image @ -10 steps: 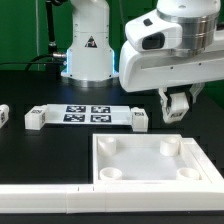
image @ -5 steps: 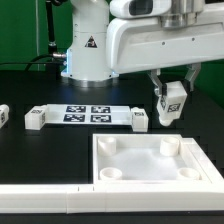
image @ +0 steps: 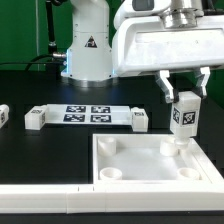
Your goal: Assemble square table
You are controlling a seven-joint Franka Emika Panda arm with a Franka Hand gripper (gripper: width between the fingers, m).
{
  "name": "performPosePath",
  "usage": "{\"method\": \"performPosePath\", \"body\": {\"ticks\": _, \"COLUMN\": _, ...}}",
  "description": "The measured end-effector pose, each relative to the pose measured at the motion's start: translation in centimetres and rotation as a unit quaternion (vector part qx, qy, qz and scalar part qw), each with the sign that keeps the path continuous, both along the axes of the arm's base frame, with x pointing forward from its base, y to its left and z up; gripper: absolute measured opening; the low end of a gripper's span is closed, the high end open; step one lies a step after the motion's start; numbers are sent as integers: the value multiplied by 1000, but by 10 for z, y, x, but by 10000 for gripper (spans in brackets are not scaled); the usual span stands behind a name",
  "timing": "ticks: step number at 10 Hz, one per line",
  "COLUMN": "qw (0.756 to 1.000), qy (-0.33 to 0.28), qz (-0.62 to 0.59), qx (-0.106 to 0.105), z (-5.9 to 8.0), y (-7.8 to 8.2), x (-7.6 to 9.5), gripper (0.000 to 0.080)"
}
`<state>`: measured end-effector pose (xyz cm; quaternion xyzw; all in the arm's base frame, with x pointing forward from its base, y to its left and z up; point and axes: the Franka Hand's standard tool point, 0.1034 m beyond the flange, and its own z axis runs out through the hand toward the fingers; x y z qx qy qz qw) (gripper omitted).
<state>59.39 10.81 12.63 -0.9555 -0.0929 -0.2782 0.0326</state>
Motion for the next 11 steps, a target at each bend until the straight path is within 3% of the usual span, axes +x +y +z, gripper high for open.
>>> {"method": "performPosePath", "body": {"ticks": 3, "qw": 1000, "qy": 5, "qz": 0, "qx": -1, "z": -3, "y": -1, "x": -1, "gripper": 287}}
{"method": "performPosePath", "body": {"ticks": 4, "qw": 1000, "qy": -1, "qz": 23, "qx": -15, "z": -4, "y": 2, "x": 7, "gripper": 287}}
{"method": "performPosePath", "body": {"ticks": 6, "qw": 997, "qy": -6, "qz": 56, "qx": -43, "z": 1, "y": -9, "x": 38, "gripper": 287}}
{"method": "performPosePath", "body": {"ticks": 11, "qw": 996, "qy": 10, "qz": 79, "qx": -49, "z": -5, "y": 2, "x": 38, "gripper": 287}}
